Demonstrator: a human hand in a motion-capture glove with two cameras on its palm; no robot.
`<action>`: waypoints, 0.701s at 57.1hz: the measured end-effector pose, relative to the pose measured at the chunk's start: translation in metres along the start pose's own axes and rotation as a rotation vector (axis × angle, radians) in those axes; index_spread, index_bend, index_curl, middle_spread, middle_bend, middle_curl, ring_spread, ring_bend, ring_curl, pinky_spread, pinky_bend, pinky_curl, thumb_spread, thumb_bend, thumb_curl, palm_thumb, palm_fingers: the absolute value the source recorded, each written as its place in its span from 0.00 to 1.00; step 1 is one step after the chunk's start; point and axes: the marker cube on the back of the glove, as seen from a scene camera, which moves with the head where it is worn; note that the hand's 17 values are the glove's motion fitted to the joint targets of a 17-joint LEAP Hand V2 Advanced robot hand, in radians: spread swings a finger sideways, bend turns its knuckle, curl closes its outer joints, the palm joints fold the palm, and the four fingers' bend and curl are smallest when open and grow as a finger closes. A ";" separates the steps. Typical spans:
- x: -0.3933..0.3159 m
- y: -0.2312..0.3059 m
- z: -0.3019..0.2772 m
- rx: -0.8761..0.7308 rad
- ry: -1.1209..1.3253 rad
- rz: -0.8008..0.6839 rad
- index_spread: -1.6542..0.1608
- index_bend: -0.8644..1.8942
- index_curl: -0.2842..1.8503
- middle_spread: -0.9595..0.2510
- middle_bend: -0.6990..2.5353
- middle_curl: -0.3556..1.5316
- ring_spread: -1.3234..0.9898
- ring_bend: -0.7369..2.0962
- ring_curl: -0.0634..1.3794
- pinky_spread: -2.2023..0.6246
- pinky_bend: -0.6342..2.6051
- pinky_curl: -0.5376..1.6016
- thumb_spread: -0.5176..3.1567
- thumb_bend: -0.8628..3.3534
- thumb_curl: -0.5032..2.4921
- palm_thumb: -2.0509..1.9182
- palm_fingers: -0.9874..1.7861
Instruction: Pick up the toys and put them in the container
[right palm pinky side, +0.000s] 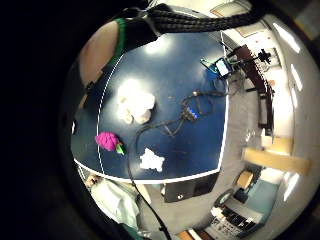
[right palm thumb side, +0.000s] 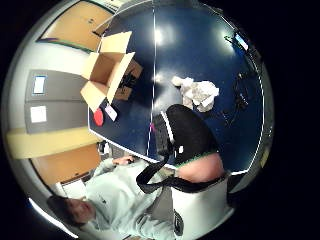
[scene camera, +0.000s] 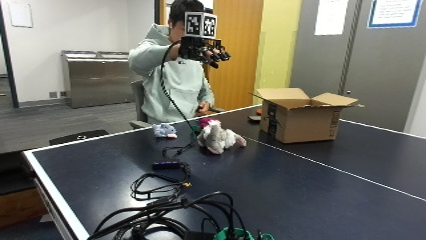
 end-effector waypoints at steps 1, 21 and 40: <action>0.000 0.000 0.000 0.000 -0.001 0.000 0.85 0.35 0.14 0.80 0.26 0.20 0.57 0.32 0.05 0.78 0.37 0.31 0.26 0.22 0.17 0.54 0.38; -0.016 -0.012 0.007 -0.005 -0.005 -0.008 0.78 0.36 0.19 0.80 0.27 0.27 0.56 0.35 0.12 0.79 0.44 0.38 0.49 0.22 0.22 0.54 0.33; 0.006 -0.070 0.121 -0.043 0.026 0.109 0.77 0.34 0.20 0.77 0.28 0.30 0.56 0.39 0.18 0.79 0.48 0.40 0.52 0.21 0.24 0.53 0.34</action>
